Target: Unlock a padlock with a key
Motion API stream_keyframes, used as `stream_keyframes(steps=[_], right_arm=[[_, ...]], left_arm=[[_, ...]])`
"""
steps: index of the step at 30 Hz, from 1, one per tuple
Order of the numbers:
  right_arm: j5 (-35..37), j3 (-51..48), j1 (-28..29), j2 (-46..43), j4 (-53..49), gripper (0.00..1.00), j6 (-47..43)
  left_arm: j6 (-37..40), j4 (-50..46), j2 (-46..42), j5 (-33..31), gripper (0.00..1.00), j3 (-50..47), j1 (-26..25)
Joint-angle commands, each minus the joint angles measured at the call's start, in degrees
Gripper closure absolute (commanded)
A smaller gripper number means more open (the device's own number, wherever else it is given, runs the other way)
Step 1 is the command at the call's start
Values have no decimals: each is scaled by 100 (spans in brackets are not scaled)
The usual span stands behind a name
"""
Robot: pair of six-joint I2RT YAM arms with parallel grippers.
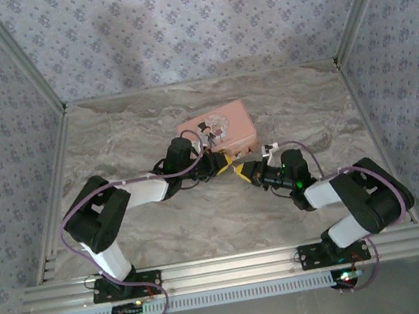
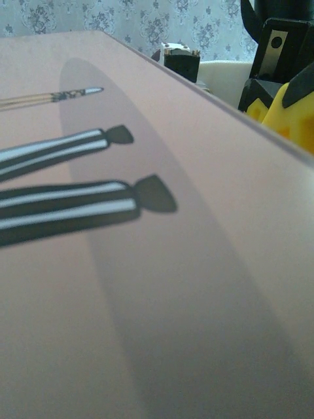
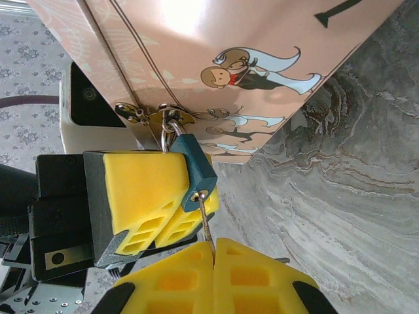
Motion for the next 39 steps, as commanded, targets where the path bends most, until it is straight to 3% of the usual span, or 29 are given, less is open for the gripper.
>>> stream_keyframes(steps=[1,30,39], right_arm=[[20,152,33,59,215,100,29],[80,250,73,259,774,100,301],[281,424,75,837,1784,100,1434]], left_arm=[[-268,288,-115,376,100,127,6],[-292,453,-63,426,100,22,-2],[-389,763,-45,570,100,-30,-26]])
